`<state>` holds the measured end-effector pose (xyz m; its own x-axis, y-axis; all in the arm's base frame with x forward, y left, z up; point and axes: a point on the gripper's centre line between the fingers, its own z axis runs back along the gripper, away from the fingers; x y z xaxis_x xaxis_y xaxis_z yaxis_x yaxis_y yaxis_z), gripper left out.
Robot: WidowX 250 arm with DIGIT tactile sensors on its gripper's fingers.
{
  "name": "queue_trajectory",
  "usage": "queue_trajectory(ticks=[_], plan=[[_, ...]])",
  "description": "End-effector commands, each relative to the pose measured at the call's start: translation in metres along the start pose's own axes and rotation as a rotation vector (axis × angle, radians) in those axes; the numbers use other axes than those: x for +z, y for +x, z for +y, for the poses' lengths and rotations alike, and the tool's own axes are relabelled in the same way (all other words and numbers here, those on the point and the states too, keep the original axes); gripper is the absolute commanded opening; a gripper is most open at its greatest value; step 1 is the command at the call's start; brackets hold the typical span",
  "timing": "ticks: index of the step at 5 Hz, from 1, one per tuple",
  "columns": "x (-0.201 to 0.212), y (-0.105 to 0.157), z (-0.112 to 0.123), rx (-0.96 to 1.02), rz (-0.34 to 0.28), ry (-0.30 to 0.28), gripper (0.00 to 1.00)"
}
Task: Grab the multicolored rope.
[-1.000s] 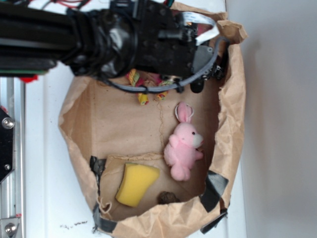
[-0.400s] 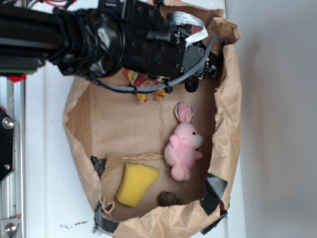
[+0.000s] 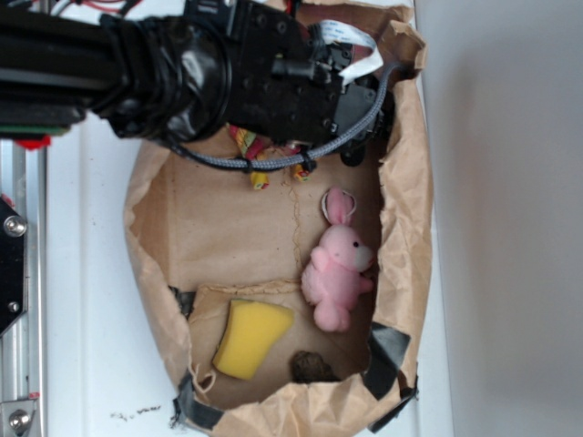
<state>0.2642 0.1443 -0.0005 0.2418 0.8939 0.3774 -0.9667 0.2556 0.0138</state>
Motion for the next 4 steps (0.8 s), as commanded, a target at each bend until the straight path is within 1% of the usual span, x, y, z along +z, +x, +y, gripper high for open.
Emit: queue_trajectory(ticks=[1,2,3,4], plan=[[-0.014,-0.007,0.026,0.039,-0.03,0.067,0.0],[-0.016,-0.009,0.025,0.037,-0.034,0.078,0.0],[-0.008,-0.008,0.028,-0.001,0.0,0.059,0.0],[0.02,-0.009,0.032,-0.185,0.016,-0.001,0.0]])
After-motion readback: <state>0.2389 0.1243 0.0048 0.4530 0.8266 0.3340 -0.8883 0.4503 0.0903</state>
